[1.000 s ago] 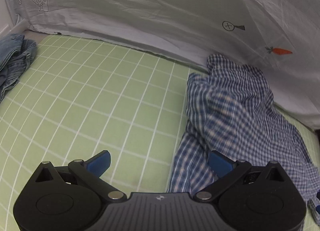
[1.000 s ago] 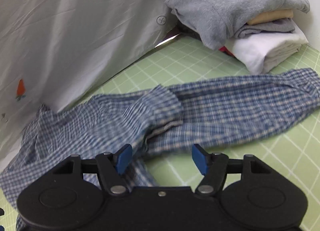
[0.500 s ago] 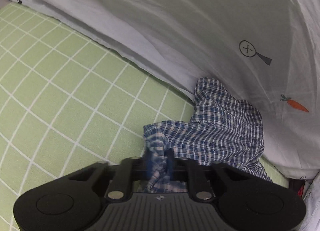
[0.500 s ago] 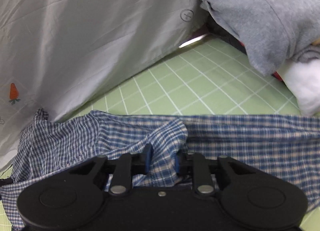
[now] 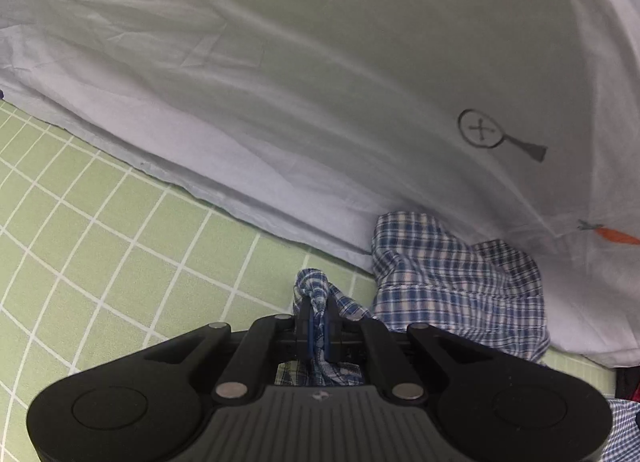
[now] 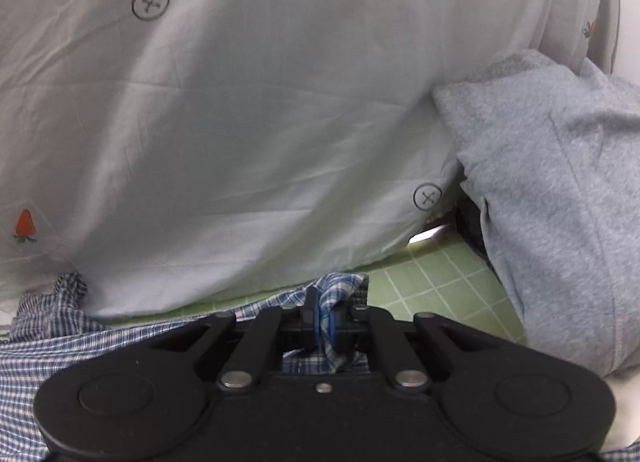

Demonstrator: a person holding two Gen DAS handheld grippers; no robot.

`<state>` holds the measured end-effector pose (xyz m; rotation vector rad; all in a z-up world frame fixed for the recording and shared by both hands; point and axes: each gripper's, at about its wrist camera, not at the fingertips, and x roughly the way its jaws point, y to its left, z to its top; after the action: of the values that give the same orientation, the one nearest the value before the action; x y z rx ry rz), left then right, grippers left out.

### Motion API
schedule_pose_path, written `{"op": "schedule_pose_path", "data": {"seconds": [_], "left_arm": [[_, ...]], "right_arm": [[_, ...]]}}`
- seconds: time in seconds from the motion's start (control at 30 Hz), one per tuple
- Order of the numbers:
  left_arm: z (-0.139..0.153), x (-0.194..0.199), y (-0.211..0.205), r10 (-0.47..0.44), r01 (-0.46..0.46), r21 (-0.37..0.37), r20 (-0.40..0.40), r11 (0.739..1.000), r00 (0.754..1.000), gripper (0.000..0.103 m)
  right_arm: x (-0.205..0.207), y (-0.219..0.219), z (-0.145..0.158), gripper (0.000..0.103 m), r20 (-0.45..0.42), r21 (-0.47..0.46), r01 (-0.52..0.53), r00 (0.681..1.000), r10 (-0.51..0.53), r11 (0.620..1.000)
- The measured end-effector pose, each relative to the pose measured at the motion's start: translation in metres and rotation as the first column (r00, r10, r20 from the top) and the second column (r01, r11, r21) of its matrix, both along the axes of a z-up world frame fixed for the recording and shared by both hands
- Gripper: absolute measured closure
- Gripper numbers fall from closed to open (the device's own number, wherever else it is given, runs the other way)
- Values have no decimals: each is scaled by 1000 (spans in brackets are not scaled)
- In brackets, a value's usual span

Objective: Fold clothes

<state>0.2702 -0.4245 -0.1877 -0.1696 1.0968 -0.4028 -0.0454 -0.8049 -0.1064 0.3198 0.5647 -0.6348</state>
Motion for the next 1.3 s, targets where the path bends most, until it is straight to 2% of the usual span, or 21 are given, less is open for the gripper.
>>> {"op": "schedule_pose_path", "data": {"seconds": [0.1,0.17,0.2,0.23,0.27,0.3,0.33,0.37,0.57,0.7,0.8,0.93,1.1,1.3], "left_arm": [[-10,4,3,2,-2,-6,-29,1000,1000,97],[-17,6,5,3,-3,-11,-46,1000,999,91],[-16,7,6,4,-5,-17,-44,1000,999,82],[-13,8,8,7,-8,-19,-40,1000,999,68],[-8,6,10,8,-9,-20,-28,1000,1000,59],[-2,5,11,9,-10,-21,-15,1000,1000,38],[3,4,13,10,-10,-22,-2,1000,1000,22],[10,2,15,9,-9,-21,13,1000,1000,19],[65,-34,39,-49,42,48,155,998,987,13],[87,-90,87,-7,-5,66,174,998,985,7],[84,-145,128,-6,-9,99,152,995,988,7],[67,-216,170,-21,10,138,83,990,996,7],[46,-286,205,-52,49,166,13,985,999,7],[37,-336,220,-86,83,210,6,974,996,7]], "right_arm": [[5,0,-19,98,-58,9,8,998,-7,1000],[6,1,-29,98,-92,6,4,996,-3,1000],[6,1,-34,98,-110,4,2,994,-1,1000],[6,3,-35,98,-119,-3,-2,993,2,1000],[6,5,-36,98,-129,-9,-6,992,5,1000],[5,7,-37,98,-138,-16,-10,990,8,1000],[2,15,-31,98,-127,-27,-24,992,20,999],[-2,24,-26,98,-116,-37,-38,993,33,999],[-26,76,7,98,-51,-104,-119,992,114,987],[-42,111,29,98,-11,-151,-170,985,170,974],[-54,137,46,98,18,-187,-205,977,212,961],[-86,201,45,98,-2,-201,-309,949,315,930],[-128,278,20,98,-85,-193,-424,906,415,885],[-172,344,-13,98,-145,-131,-513,856,495,848]]}}
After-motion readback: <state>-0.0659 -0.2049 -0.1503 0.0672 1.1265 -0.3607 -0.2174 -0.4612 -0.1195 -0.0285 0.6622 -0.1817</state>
